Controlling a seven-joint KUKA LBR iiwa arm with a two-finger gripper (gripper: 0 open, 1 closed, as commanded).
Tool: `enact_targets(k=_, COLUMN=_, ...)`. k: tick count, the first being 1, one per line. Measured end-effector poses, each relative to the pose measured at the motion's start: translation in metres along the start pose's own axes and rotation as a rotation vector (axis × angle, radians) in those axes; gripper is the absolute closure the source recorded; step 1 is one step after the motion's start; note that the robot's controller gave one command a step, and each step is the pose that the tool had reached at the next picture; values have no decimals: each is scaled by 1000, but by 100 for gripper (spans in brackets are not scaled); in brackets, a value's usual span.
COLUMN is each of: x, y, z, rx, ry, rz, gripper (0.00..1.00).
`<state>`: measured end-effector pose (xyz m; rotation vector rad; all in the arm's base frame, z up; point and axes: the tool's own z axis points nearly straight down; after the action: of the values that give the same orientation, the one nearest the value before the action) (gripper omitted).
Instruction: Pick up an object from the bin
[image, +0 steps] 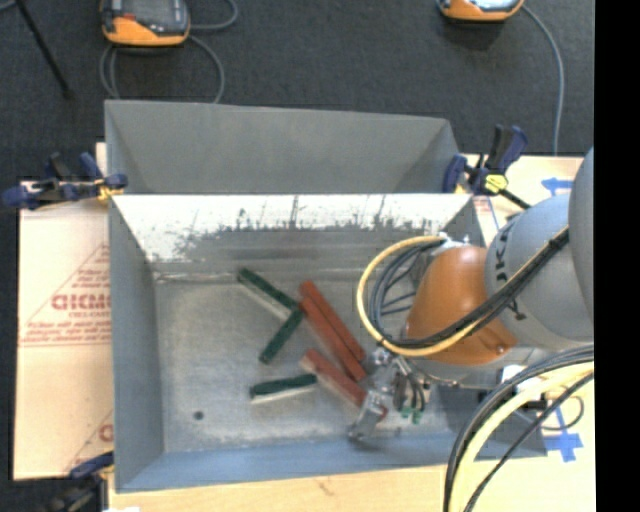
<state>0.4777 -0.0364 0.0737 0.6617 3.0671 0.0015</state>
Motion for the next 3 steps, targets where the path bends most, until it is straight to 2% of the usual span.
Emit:
enact_targets(k=1, x=1, y=12, z=3, rx=1, ry=-1, rz=-51, gripper=100)
enact_targets(k=3, x=1, y=12, z=2, rx=1, ry=-1, rz=-51, gripper=100)
